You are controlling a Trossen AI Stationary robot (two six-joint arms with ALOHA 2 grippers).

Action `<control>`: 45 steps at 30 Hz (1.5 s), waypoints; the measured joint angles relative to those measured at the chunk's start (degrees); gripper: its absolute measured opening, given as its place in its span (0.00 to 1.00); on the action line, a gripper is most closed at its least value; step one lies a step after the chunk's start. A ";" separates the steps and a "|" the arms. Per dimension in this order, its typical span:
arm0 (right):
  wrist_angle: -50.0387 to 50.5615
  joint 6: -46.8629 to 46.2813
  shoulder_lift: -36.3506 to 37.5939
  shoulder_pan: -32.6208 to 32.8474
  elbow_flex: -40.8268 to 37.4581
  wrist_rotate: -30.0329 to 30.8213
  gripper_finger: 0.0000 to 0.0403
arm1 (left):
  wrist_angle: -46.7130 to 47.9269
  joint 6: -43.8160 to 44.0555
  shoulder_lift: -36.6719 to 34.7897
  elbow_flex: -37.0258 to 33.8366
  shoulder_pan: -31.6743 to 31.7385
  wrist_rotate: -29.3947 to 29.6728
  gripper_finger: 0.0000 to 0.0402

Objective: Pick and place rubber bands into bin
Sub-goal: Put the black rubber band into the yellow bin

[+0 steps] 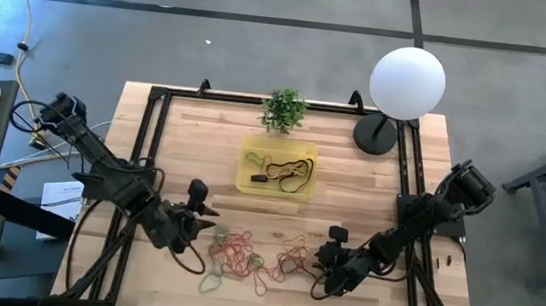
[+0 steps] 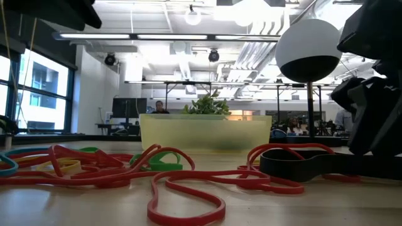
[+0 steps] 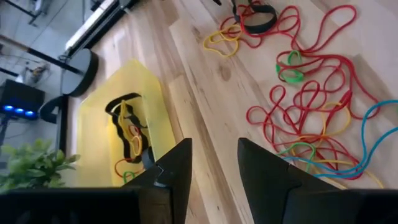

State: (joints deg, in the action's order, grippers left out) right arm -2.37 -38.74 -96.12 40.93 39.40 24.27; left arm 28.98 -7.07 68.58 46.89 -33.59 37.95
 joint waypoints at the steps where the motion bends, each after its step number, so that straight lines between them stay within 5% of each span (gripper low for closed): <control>1: -0.04 -0.06 -0.23 -0.02 0.00 0.00 0.32 | 0.26 0.65 0.00 0.00 -0.42 0.51 0.29; 11: -0.42 -2.33 -3.06 -0.02 0.09 -0.55 0.22 | 1.68 3.08 0.00 0.00 -2.20 3.24 0.29; 18: -0.42 0.81 -3.14 -0.02 0.09 -0.25 0.02 | 1.65 3.03 0.02 0.00 -2.04 3.35 0.29; 25: 2.21 2.38 -1.86 -0.07 0.02 2.64 0.01 | 1.73 3.04 0.04 0.00 -2.04 3.35 0.29; 45: 38.67 16.98 4.70 -4.75 22.26 13.12 0.01 | 2.94 4.36 0.09 -0.13 -2.07 3.68 0.29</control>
State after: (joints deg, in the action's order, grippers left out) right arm 36.30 -21.76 -91.42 36.18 61.65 37.39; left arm 31.92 -2.70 68.66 46.77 -35.66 41.63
